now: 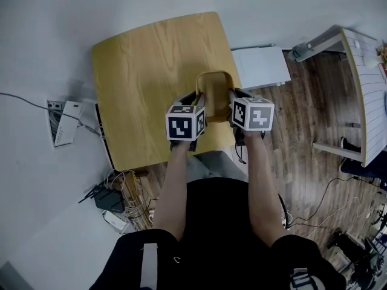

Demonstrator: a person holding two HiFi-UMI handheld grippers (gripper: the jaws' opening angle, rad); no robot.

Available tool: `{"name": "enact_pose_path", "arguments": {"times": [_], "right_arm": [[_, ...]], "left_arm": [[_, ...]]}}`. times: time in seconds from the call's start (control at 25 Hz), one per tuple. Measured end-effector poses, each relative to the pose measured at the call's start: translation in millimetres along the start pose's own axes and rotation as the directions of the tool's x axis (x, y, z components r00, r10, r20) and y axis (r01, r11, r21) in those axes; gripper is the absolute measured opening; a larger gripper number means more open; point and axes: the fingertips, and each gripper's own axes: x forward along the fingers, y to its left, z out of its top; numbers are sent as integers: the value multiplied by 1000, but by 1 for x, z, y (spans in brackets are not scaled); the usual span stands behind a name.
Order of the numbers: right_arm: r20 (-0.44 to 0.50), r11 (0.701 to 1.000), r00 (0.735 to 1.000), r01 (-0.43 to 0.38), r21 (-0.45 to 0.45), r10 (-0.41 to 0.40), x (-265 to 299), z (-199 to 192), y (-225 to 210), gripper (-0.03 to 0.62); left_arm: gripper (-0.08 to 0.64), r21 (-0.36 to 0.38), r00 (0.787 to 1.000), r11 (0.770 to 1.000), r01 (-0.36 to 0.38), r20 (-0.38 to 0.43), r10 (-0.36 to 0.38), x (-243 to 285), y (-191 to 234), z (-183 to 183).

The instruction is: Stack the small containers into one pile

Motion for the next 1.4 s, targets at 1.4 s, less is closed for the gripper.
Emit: {"name": "enact_pose_path", "arguments": {"times": [1.4], "right_arm": [[-120,993,986,-109,38,113,59,-59,34,45]], "left_arm": [[92,-58,985,992,-115,-133,107,-3,56,-67]]}}
